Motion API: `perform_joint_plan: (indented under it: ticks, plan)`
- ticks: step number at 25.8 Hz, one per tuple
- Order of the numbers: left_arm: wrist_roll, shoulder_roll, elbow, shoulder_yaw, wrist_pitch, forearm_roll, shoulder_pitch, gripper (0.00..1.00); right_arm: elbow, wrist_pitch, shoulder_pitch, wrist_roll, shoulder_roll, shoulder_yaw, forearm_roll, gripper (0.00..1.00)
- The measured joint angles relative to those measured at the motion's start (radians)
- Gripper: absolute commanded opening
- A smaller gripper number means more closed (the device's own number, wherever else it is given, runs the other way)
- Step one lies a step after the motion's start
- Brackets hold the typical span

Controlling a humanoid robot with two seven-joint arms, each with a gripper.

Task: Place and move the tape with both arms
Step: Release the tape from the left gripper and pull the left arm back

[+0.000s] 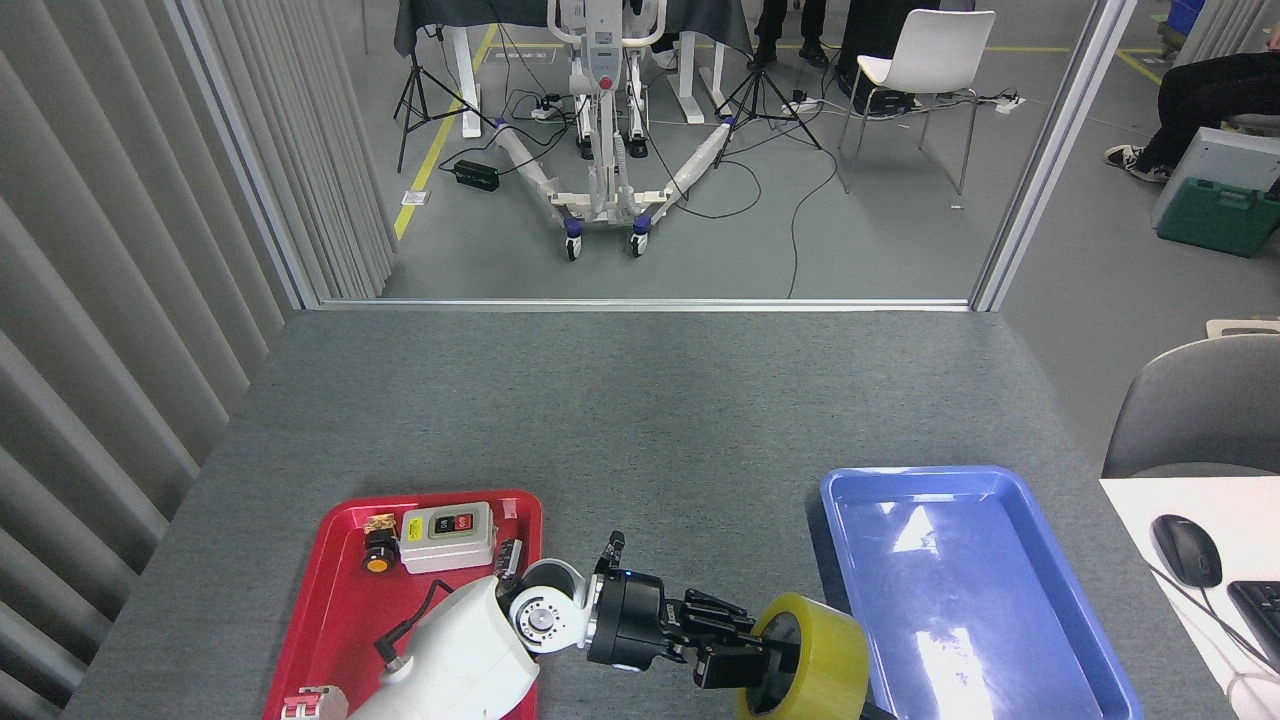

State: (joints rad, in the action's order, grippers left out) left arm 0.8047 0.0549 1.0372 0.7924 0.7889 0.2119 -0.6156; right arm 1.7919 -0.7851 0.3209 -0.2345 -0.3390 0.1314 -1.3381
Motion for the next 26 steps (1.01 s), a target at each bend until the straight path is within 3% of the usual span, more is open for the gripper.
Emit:
perform_joint_plan:
  ticks: [4,7,14,20,22,24,26]
  plan:
    - [-0.006,0.016,0.008,-0.001,-0.002,-0.007,0.0,0.99,-0.001,-0.003,0.001,-0.009,0.001,-0.009,0.0,0.0]
    - [-0.032,0.03,0.011,-0.107,-0.008,-0.009,0.0,0.99,-0.002,-0.002,0.001,-0.011,0.006,-0.018,0.0,0.0]
    - [-0.032,0.059,0.01,-0.206,-0.003,-0.01,0.004,0.99,-0.002,0.0,0.0,-0.008,0.015,-0.035,0.0,0.0]
    - [-0.035,0.112,-0.012,-0.361,-0.003,0.006,0.018,0.97,-0.002,0.0,0.0,-0.007,0.015,-0.048,0.001,0.0]
    - [-0.035,0.15,-0.016,-0.407,-0.009,0.039,0.04,0.94,-0.002,0.0,0.002,-0.006,0.014,-0.058,0.002,0.0]
    - [-0.044,0.189,0.004,-0.441,-0.053,0.115,0.064,0.84,-0.002,0.0,0.004,-0.006,0.014,-0.067,0.005,0.0]
    - [-0.093,0.221,0.058,-0.462,-0.126,0.229,0.099,0.84,-0.006,0.0,0.005,-0.006,0.011,-0.085,0.009,0.0]
